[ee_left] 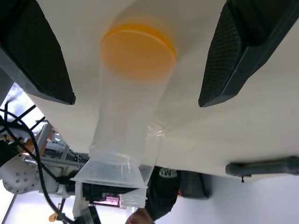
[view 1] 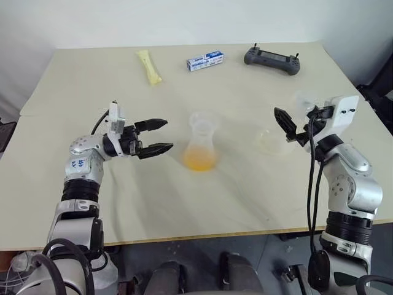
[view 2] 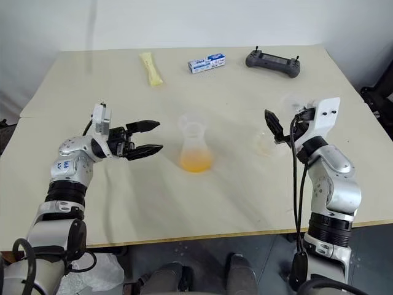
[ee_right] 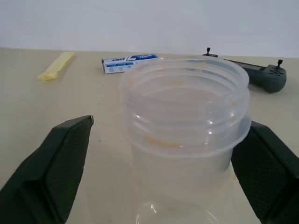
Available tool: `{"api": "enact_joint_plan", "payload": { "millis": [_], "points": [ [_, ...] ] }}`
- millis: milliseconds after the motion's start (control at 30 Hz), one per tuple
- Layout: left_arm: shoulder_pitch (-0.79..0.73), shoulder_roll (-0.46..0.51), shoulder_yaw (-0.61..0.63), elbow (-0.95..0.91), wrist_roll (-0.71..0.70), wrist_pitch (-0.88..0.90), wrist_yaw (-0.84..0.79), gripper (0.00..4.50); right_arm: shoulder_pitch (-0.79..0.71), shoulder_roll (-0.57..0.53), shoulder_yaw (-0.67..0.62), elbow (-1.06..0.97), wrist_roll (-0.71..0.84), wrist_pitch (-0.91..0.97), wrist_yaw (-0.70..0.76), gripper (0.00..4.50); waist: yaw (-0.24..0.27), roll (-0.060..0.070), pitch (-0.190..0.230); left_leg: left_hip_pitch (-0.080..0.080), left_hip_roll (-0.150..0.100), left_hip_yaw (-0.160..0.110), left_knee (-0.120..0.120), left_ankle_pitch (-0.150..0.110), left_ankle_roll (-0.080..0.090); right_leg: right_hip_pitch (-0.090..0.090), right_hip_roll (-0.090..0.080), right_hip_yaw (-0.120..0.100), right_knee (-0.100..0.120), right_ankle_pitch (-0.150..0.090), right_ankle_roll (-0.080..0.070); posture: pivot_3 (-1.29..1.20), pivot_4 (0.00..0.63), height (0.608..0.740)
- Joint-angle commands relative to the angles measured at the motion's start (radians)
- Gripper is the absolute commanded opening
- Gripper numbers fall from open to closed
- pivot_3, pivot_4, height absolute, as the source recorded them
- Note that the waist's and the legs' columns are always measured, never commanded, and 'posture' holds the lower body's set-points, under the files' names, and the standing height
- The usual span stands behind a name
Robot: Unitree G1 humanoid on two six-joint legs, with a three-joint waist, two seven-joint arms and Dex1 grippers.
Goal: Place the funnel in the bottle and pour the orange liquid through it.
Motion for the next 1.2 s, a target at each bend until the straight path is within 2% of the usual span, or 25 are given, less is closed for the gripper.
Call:
{"api": "enact_joint_plan", "payload": {
  "millis": [33,400,600,767,833,900,1067,1200],
  "points": [
    [0.001,0.02,-0.004,-0.027,0.017,-0.004,0.028,4.5,0.011,-0.043,0.002,-0.057,0.023,-0.026,-0.009,4.48,0.0,0.0,0.0,0.0,0.0,0.0,0.0,0.0,0.0,0.0,0.0,0.0,0.0,0.0,0.0,0.0,0.15,0.74],
    [0.013,0.025,0.011,-0.066,0.038,0.044,0.17,4.5,-0.095,-0.165,0.012,-0.051,0.062,-0.057,0.008,4.48,0.001,0.0,0.0,0.0,0.0,0.0,0.0,0.0,0.0,0.0,0.0,0.0,0.0,0.0,0.0,0.0,0.15,0.74],
    [0.071,0.041,0.017,-0.143,0.044,0.052,0.233,4.5,-0.123,-0.237,0.041,-0.163,0.156,-0.018,0.095,4.48,0.0,0.0,0.0,0.0,0.0,0.0,0.0,0.0,0.0,0.0,0.0,0.0,0.0,0.0,0.0,0.0,0.15,0.74],
    [0.135,0.088,0.021,-0.206,0.029,0.046,0.189,4.5,0.092,-0.359,0.067,-0.341,0.278,0.012,0.325,4.48,0.015,-0.001,0.0,0.0,0.0,0.0,0.0,0.0,0.0,0.001,0.0,-0.001,-0.002,0.0,0.0,0.0,0.15,0.74],
    [0.168,0.12,0.041,-0.216,0.008,-0.009,0.12,4.5,0.289,-0.438,0.049,-0.419,0.303,-0.026,0.496,4.48,0.029,-0.001,0.0,-0.001,0.0,0.001,0.0,0.0,0.0,0.001,0.0,-0.001,-0.002,0.0,0.0,0.0,0.15,0.74],
    [0.205,0.155,0.06,-0.22,-0.017,-0.051,0.044,4.5,0.446,-0.472,0.017,-0.411,0.294,-0.07,0.581,4.48,0.04,-0.002,0.0,0.0,0.001,0.0,0.0,0.0,0.0,0.002,0.0,-0.001,-0.003,0.0,0.0,0.0,0.15,0.74],
    [0.237,0.171,0.068,-0.223,-0.04,-0.08,-0.015,4.5,0.536,-0.466,-0.022,-0.274,0.275,-0.158,0.617,4.48,0.05,-0.002,0.0,0.001,0.0,0.006,0.004,0.0,0.002,0.006,-0.001,0.0,-0.008,0.0,0.001,0.0,0.15,0.74],
    [0.247,0.17,0.075,-0.233,-0.05,-0.105,-0.034,4.5,0.547,-0.456,-0.01,-0.194,0.243,-0.208,0.615,4.48,0.053,-0.002,0.0,0.003,0.001,0.004,0.004,0.001,0.002,0.007,-0.001,0.001,-0.008,0.0,0.001,0.0,0.15,0.74]
  ]
}}
